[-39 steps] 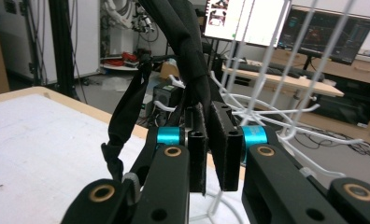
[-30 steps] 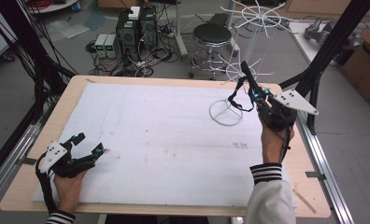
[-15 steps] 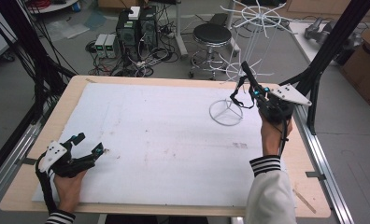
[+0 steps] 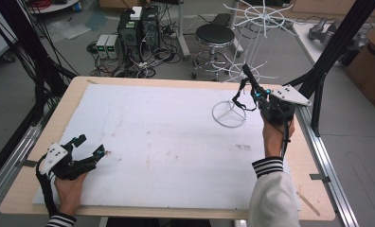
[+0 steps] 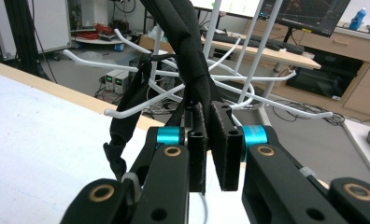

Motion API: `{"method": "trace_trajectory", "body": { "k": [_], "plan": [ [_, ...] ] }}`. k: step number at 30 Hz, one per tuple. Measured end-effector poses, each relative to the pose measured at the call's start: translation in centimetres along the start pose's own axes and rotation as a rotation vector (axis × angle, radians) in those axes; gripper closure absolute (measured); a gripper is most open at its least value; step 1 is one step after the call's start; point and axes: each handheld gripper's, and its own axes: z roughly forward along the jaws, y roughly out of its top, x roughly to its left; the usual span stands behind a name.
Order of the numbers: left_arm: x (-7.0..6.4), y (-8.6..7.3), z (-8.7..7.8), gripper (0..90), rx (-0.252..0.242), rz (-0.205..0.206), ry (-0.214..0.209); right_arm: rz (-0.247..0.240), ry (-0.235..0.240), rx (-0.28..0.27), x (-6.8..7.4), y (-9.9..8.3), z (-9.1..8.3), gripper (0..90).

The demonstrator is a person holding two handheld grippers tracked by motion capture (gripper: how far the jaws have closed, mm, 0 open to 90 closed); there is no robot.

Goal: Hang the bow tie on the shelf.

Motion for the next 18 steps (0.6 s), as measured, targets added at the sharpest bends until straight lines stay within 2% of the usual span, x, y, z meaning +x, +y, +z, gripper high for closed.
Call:
{"method": "trace_trajectory", "body": {
  "k": [18],
  "plan": [
    [-0.08, -0.01, -0.01, 15.8, -0.003, 0.006, 0.001, -0.043, 0.002, 0.016, 1.07, -0.31, -0.87, 84.8]
  ]
}}
